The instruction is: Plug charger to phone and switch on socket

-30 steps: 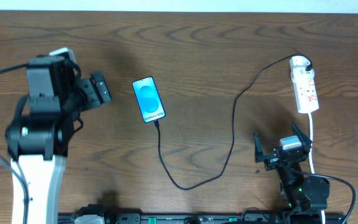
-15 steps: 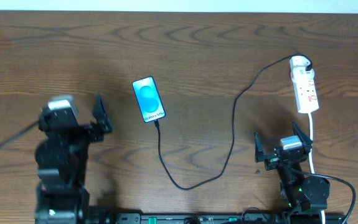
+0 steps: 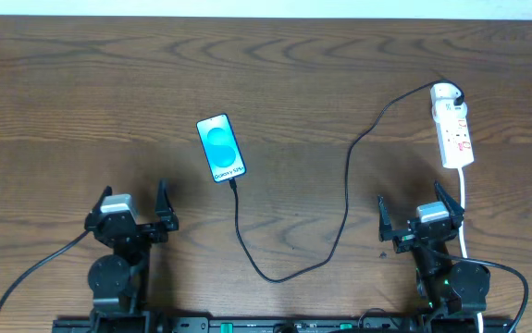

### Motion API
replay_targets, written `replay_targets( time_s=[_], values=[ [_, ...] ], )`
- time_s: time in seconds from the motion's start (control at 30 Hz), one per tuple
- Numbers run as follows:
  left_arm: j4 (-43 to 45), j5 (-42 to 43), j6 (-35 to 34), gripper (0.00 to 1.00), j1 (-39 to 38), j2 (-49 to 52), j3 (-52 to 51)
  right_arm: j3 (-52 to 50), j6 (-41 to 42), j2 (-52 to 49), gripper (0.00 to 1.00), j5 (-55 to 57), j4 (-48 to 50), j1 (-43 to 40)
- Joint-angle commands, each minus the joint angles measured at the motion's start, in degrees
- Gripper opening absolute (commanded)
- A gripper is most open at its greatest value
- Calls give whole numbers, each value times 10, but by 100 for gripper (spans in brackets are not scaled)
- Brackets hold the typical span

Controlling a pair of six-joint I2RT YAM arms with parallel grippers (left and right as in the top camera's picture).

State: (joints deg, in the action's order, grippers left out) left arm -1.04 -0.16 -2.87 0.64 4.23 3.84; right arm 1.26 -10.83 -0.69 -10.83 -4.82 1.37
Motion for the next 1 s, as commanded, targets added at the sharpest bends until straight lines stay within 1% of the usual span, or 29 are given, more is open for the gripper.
replay_targets(
  time_s=[0.0,0.03,0.1,0.17,0.97],
  values=[
    [5,-5,12,96,0,-31,-28,-3,0,4,99,2,2,5],
    [5,-5,13,96,0,-36,-35,-3,0,4,99,2,2,5],
    [-31,-5,14,96,0,-42,-36,-3,0,4,99,2,2,5],
    [-32,-5,23,96,0,-42,-36,-3,0,4,99,2,2,5],
    [-31,-5,22,96,0,-36,-36,-3,0,4,99,2,2,5]
  ],
)
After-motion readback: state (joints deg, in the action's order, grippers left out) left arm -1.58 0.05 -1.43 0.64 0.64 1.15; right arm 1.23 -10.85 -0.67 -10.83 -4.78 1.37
